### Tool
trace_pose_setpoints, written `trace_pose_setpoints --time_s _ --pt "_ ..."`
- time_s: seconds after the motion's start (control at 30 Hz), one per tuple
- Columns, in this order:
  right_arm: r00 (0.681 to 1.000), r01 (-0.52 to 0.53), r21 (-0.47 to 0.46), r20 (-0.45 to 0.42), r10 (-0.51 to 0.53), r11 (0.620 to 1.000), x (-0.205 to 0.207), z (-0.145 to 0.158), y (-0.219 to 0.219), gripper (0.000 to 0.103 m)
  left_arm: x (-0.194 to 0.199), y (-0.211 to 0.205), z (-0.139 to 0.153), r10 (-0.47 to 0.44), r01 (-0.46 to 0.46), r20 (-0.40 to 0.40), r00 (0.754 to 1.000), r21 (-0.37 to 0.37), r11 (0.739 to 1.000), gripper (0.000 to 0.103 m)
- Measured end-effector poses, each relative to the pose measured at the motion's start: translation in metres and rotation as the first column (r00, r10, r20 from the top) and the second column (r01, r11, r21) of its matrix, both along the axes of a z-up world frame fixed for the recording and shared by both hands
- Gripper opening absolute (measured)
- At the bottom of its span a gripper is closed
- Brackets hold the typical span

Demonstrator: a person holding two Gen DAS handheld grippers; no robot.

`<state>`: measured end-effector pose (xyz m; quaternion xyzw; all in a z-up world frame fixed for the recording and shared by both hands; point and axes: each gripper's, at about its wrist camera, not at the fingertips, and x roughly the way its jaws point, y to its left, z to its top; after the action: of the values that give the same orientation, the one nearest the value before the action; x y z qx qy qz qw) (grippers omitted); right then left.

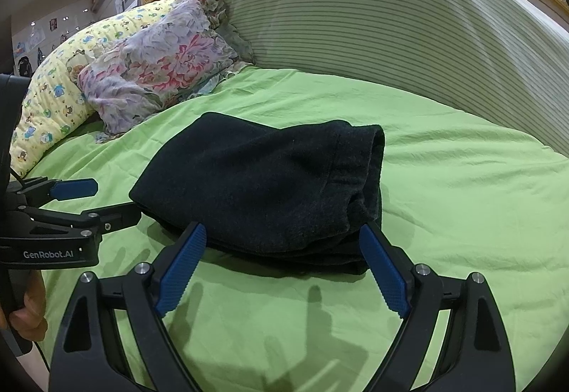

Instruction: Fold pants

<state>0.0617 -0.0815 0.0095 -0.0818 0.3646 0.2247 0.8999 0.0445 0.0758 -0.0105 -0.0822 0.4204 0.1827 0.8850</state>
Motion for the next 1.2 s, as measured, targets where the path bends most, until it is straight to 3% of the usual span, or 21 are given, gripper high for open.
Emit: trace_pose_setpoints --time_s 1.2 --pt "1.0 0.005 -0.004 -0.006 -0.005 1.0 0.0049 -0.0032 -0.0035 0.089 0.0002 -0.004 0.0026 -0.008 0.008 0.002 1.0 0.0 1.0 0.088"
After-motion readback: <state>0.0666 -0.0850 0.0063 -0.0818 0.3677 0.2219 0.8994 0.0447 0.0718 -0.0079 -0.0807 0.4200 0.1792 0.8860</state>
